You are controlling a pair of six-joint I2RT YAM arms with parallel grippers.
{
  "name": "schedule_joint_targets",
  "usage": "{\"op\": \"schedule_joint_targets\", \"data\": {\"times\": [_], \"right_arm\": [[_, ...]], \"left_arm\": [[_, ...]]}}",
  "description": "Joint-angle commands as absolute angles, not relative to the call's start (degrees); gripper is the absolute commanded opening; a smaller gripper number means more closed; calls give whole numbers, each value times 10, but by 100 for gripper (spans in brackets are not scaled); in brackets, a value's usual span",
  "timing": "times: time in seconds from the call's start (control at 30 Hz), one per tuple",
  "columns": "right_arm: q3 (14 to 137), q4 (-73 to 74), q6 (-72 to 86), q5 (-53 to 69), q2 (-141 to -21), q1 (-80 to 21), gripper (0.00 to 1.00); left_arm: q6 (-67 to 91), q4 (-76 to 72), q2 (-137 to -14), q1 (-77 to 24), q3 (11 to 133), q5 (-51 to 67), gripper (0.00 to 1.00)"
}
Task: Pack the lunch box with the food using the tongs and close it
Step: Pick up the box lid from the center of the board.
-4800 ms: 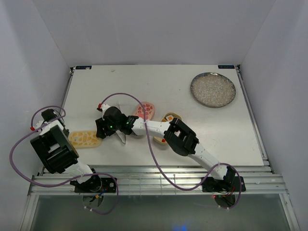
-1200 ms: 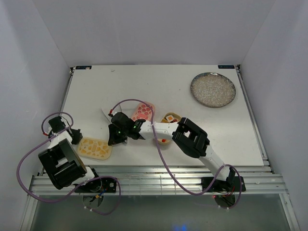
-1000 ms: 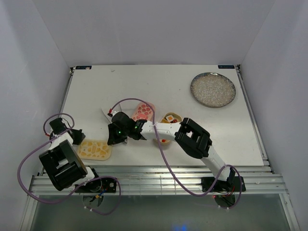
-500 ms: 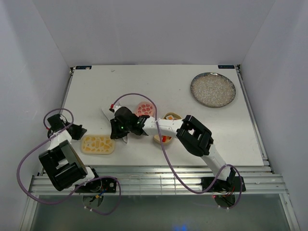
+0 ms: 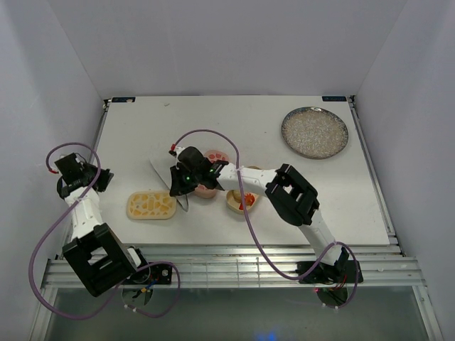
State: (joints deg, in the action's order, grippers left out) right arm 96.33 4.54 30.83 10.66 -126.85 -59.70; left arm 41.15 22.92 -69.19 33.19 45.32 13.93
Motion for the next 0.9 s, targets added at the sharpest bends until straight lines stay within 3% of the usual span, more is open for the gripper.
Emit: {"op": "schedule_joint_targets", "data": {"times": [0.0, 0.37, 0.87], "right_arm": [[983, 35, 297, 141, -1235, -599, 8], [952, 15, 314, 198, -1193, -566, 8], [878, 13, 300, 212, -1135, -490, 8]], "left_arm": [[395, 250, -673, 330, 475, 127, 0], [362, 255, -666, 330, 488, 127, 0], [350, 250, -639, 330, 446, 243, 0]]}}
